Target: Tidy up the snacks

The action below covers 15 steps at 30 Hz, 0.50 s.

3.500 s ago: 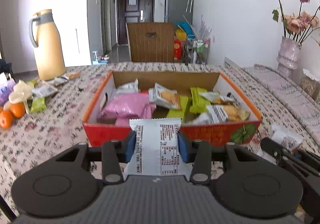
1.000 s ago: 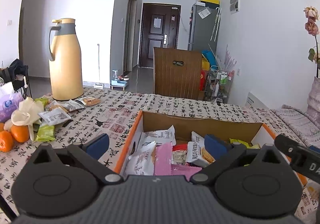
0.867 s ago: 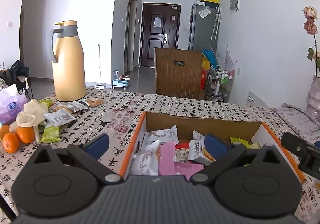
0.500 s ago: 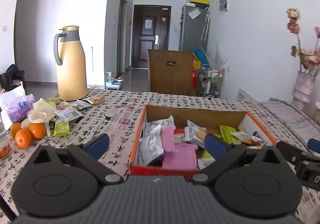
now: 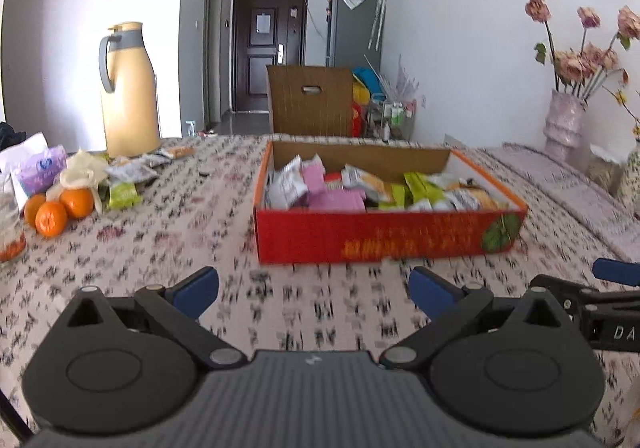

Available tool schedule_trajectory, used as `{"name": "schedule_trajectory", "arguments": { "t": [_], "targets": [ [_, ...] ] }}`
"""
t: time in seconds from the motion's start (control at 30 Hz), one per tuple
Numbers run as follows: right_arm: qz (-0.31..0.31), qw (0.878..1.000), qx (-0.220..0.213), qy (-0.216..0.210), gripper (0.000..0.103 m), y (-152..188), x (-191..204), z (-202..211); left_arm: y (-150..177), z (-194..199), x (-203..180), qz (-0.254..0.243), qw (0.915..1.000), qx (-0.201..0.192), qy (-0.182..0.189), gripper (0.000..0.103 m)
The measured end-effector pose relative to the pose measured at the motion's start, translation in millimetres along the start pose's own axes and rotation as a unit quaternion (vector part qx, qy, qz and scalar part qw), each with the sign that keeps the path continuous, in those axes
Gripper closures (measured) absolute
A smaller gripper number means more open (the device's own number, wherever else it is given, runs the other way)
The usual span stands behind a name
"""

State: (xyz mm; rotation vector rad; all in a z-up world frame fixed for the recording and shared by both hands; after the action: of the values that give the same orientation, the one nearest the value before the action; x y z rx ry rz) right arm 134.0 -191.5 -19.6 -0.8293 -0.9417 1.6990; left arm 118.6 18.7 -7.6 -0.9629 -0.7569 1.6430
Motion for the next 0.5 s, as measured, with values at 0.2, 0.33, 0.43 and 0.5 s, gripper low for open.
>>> {"name": "schedule_trajectory", "arguments": {
  "t": [0.2,0.33,0.43,0.5],
  "targets": [
    [-0.005,1.000,0.024,-0.009,0.000,22.5,2.6,9.3,26.1,8.7,1.6,-0.006,0.9997,0.025,0.006,0.000],
    [-0.006,0.999,0.034,-0.009,0.000,32.9,2.4,14.7,36.6,13.5,1.8,-0.010,0.9993,0.035,0.014,0.000],
    [-0.007,0.999,0.042,-0.008,0.000,39.6,2.8,18.2,41.4,17.4,0.9,-0.012,0.9991,0.038,0.017,0.000],
    [-0.008,0.999,0.046,-0.008,0.000,43.1,3.0,19.4,44.3,18.9,-0.4,-0.015,0.9989,0.040,0.020,0.000]
  ]
}}
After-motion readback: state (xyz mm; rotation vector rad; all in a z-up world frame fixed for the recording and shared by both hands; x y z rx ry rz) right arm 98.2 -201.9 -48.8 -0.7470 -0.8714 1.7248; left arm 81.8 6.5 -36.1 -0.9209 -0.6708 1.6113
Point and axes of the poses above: each gripper's, at about its wrist camera, not at the fingertips, and z roughly against the way its jaws point, x to its left, y to its underside, the point moved 5 cm from there along -z, roughly the way its jaws point, and after that the axes turned 12 degrees about z, right-handed, at the moved point
